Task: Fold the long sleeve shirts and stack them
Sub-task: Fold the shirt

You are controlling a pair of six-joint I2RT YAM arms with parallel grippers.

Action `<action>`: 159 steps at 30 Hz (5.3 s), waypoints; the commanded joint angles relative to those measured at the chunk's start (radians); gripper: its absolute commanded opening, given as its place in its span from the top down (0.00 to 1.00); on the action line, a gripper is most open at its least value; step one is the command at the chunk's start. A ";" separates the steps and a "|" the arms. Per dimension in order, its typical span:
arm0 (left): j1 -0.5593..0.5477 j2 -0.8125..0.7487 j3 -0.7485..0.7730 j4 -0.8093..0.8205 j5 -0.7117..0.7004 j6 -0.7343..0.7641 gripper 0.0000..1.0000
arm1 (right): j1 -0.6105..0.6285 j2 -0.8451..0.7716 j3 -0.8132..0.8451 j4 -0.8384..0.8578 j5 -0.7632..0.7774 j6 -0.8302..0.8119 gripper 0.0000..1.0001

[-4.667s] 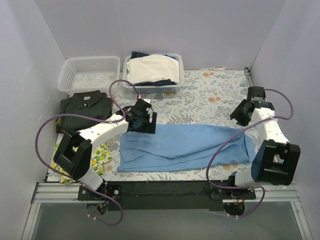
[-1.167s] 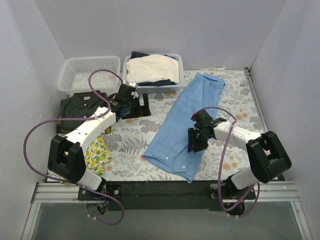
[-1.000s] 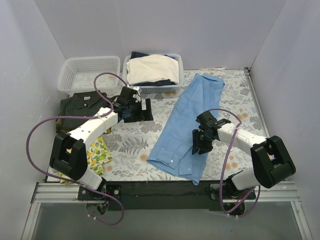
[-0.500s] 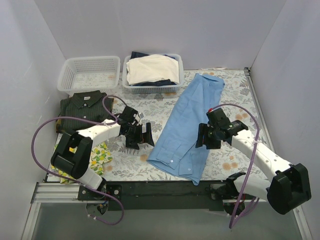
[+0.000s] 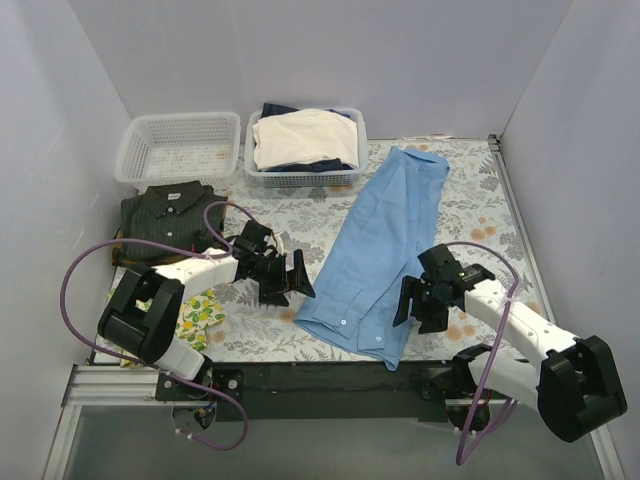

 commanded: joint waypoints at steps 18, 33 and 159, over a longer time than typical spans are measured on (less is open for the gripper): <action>-0.098 0.029 -0.114 0.065 -0.076 -0.041 0.47 | -0.001 -0.117 -0.362 0.232 -0.196 0.216 0.36; -0.119 0.021 -0.123 0.060 -0.072 -0.041 1.00 | -0.003 -0.136 -0.324 0.139 -0.141 0.202 0.99; -0.070 -0.127 0.273 -0.174 -0.652 -0.199 0.20 | 0.362 0.619 0.449 0.196 -0.109 -0.221 0.53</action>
